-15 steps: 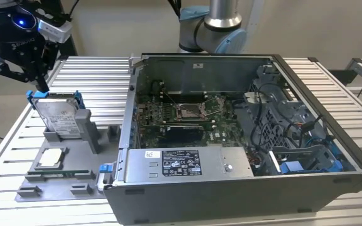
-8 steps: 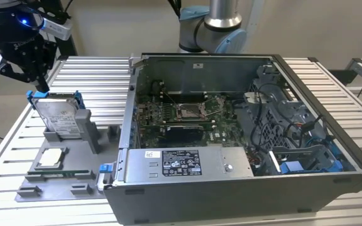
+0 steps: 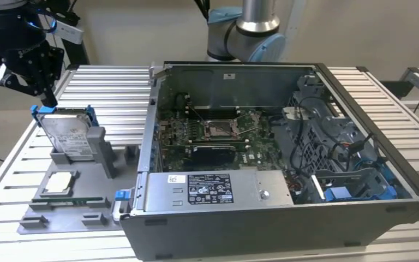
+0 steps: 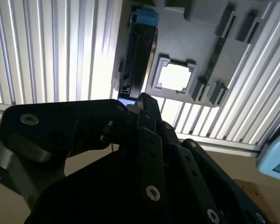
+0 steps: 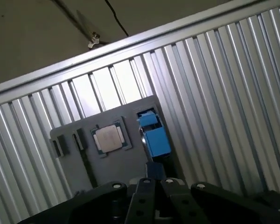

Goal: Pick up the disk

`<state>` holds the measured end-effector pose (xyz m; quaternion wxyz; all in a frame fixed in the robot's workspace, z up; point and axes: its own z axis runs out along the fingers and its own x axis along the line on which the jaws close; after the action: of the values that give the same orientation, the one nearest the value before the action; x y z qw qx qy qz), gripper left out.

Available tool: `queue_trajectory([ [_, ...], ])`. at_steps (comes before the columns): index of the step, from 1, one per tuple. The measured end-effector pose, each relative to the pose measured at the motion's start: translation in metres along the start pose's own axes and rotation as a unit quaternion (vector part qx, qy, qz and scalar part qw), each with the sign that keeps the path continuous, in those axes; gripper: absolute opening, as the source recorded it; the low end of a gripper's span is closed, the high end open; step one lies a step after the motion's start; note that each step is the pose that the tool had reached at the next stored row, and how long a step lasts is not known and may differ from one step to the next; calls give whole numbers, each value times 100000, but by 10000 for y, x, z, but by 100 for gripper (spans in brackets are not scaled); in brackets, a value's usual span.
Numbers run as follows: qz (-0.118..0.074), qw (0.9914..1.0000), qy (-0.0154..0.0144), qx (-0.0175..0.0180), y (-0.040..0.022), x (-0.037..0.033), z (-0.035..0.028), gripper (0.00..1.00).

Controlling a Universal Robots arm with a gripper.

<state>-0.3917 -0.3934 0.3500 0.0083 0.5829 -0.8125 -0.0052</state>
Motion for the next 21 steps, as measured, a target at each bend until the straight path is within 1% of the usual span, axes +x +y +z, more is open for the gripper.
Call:
queue_trajectory([
  [4,-2011,99980,40,11,15,-14,5,0],
  [8,-3406,99942,68,21,40,-23,6,0],
  [10,-4449,99901,86,28,45,-24,7,0],
  [11,-5274,99861,103,35,45,-24,7,0],
  [14,-7976,99681,146,60,46,-25,8,0],
  [16,-9793,99519,175,76,46,-25,8,0],
  [18,-11576,99328,210,86,46,-26,8,0],
  [20,-13432,99093,244,102,46,-26,8,0],
  [21,-14092,99002,258,103,48,-26,8,0],
])
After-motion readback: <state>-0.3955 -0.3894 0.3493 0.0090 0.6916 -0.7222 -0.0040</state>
